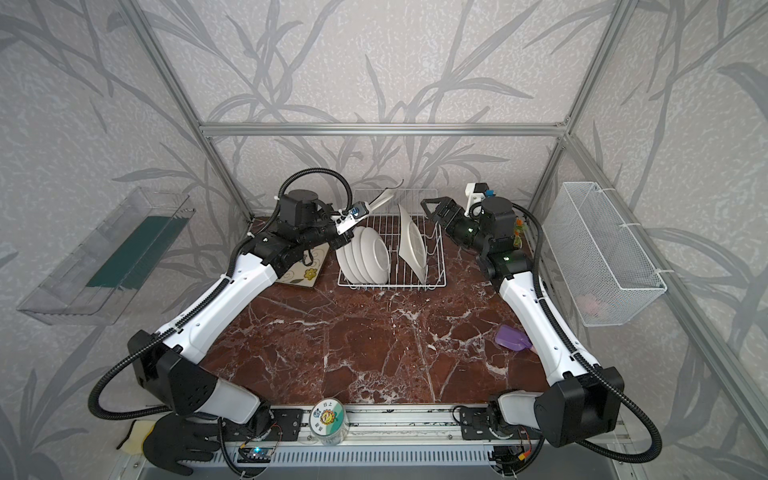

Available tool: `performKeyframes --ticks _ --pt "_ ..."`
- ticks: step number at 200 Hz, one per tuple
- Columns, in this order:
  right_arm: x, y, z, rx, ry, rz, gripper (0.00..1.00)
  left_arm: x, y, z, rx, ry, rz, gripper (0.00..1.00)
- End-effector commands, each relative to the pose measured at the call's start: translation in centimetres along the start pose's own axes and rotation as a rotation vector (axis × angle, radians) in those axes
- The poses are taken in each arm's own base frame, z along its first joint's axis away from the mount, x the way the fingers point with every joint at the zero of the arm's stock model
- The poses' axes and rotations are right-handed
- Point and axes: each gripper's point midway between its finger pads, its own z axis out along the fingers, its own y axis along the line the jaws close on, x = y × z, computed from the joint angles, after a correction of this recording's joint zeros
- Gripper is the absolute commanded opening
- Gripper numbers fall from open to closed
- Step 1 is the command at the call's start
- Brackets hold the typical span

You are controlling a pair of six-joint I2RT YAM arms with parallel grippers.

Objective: Unload the plates from the dish rack
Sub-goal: 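Raise the white square plate higher while the right gripper moves toward it, then close the right gripper on the plate's edge nearest it while the left holds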

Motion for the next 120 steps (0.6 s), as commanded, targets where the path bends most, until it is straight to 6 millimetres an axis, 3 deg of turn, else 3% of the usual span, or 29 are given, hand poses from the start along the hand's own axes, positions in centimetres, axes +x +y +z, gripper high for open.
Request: performKeyframes --ticks 1,65,120 --pt "-0.8 2.1 0.2 -0.059 -0.002 0.023 0.99 -7.8 5.3 -5.0 -0.255 -0.272 0.238 0.00" --pt "0.2 1.6 2.2 0.004 0.088 0.068 0.99 -7.7 4.0 -5.8 -0.278 -0.300 0.380 0.00" --pt "1.7 1.5 4.0 0.024 0.174 0.101 0.99 -7.3 3.0 -5.3 -0.295 -0.304 0.483 0.00"
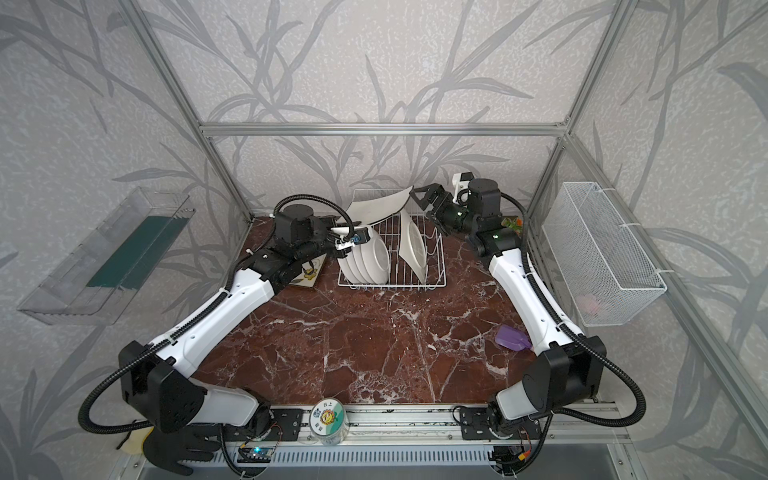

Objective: Unload the plates from the dish rack
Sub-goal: 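Close the right gripper on the plate's edge nearest it while the left holds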

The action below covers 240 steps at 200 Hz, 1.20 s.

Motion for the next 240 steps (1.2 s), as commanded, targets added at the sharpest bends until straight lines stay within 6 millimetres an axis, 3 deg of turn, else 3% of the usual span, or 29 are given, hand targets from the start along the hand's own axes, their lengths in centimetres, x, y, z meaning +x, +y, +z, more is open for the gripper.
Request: performKeyframes --ticks 1,74,157,209,240 --pt "1.1 0.2 0.4 0.008 0.054 0.018 0.99 -5.6 6.6 -3.6 -0.268 -0.173 0.179 0.00" --pt "2.4 -0.9 2.0 0.044 0.099 0.046 1.00 -5.7 5.1 -3.7 -0.251 -0.196 0.219 0.00" --pt "4.4 -1.4 4.3 0.054 0.184 0.132 0.91 -5.8 4.5 -3.7 -0.314 -0.193 0.305 0.00" --pt "4.9 -1.9 5.1 0.067 0.189 0.165 0.82 -5.6 4.0 -3.4 -0.324 -0.196 0.297 0.00" --pt "5.3 -2.1 5.3 0.060 0.203 0.198 0.70 -5.1 3.7 -3.1 -0.336 -0.184 0.312 0.00"
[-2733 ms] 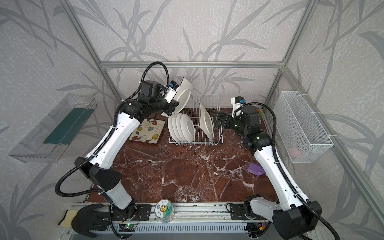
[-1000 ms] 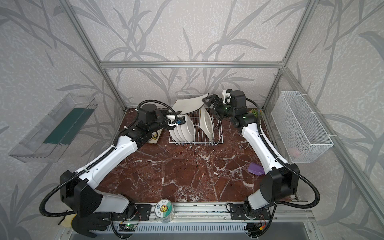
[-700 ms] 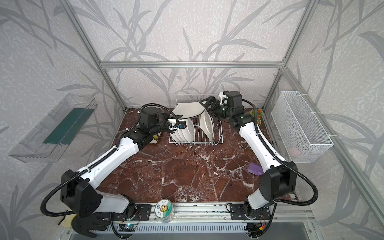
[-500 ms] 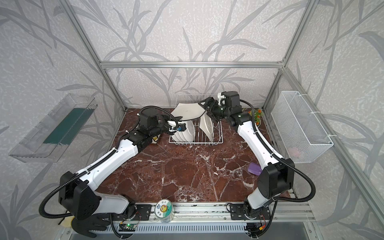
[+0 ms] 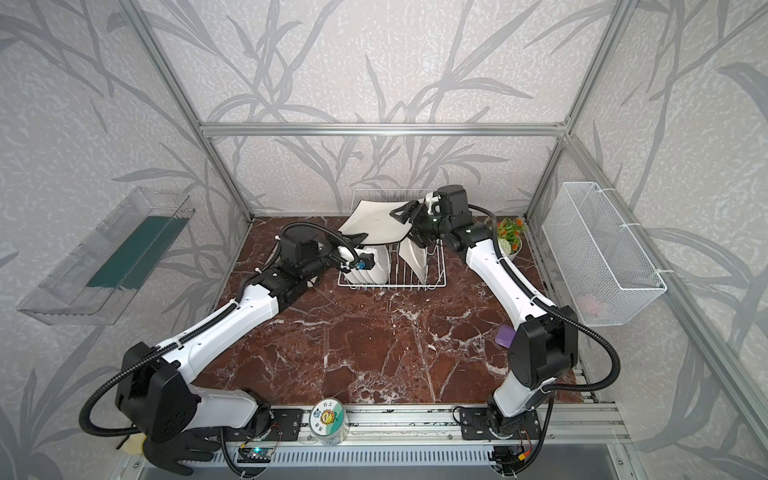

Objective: Unload the plates from the dish rack
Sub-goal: 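Close the right gripper on the plate's edge nearest it while the left holds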

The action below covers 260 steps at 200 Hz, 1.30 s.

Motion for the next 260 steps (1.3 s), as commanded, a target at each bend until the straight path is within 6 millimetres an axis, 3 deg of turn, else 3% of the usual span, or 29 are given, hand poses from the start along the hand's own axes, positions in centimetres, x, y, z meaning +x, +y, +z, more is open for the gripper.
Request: performKeyframes --ticks 1,75,122,197,209,225,260 --pt "0.2 1.0 0.1 -0.036 0.016 0.015 0.70 -3.6 8.4 -3.0 -0.293 -0.091 0.113 0.00" --pt "0.3 1.4 0.9 -0.063 0.030 0.026 0.48 -3.8 8.4 -3.0 -0.296 -0.112 0.092 0.00" --pt "0.1 1.6 1.0 -0.090 0.019 0.039 0.26 -3.4 7.9 -3.0 -0.287 -0.095 0.077 0.00" --pt "0.2 1.8 0.8 -0.115 0.016 0.044 0.05 -2.6 7.4 -2.2 -0.275 -0.074 0.064 0.00" --pt "0.1 2.1 0.7 -0.123 0.015 0.042 0.03 -2.6 7.5 -2.3 -0.283 -0.075 0.059 0.06" --pt "-0.1 2.3 0.6 -0.133 0.011 0.043 0.01 -2.7 7.6 -2.5 -0.294 -0.079 0.050 0.22" --pt "-0.6 2.9 0.2 -0.166 -0.010 0.033 0.00 -2.5 7.5 -2.3 -0.300 -0.077 0.038 0.40"
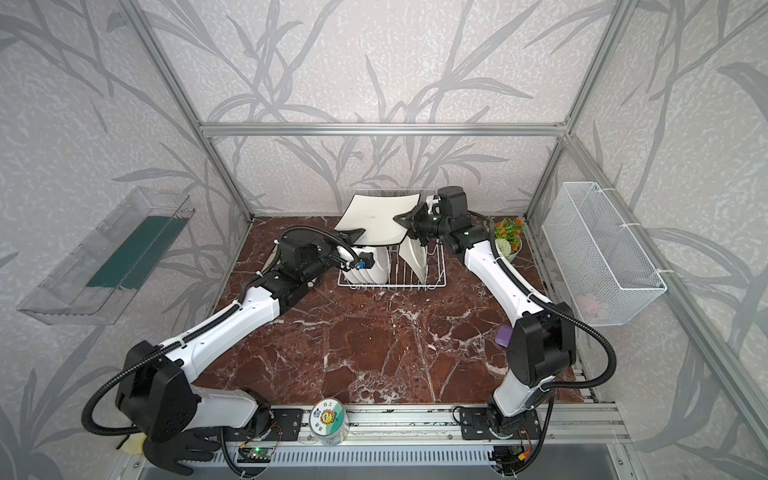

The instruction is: Unload the plates from the dish rack

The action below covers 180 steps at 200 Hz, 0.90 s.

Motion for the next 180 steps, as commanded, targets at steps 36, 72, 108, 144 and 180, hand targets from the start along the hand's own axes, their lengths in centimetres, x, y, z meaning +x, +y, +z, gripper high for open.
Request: performKeyframes --ticks 36,72,108,144,180 --pt "-0.9 4.0 -1.6 -0.126 -0.060 -0.137 0.00 -3.1 6.4 -2.1 -0.192 -0.119 -0.048 0.48" --pt "-1.8 5.6 -2.7 -0.183 -0.097 -0.149 0.00 -2.6 5.9 -1.9 -0.171 -0.101 -0.082 0.70" --pt "-2.1 6.9 -3.1 -0.225 -0.114 -0.155 0.00 -2.2 5.1 -2.1 -0.140 -0.084 -0.120 0.99" --pt "-2.4 8.2 -3.6 -0.276 -0.121 -0.163 0.00 -1.7 4.4 -2.4 -0.115 -0.056 -0.167 0.99" --pt "-2.9 9.5 -4.3 -0.294 -0.126 -0.197 0.00 -1.4 4.2 -2.6 -0.099 -0.030 -0.198 0.99"
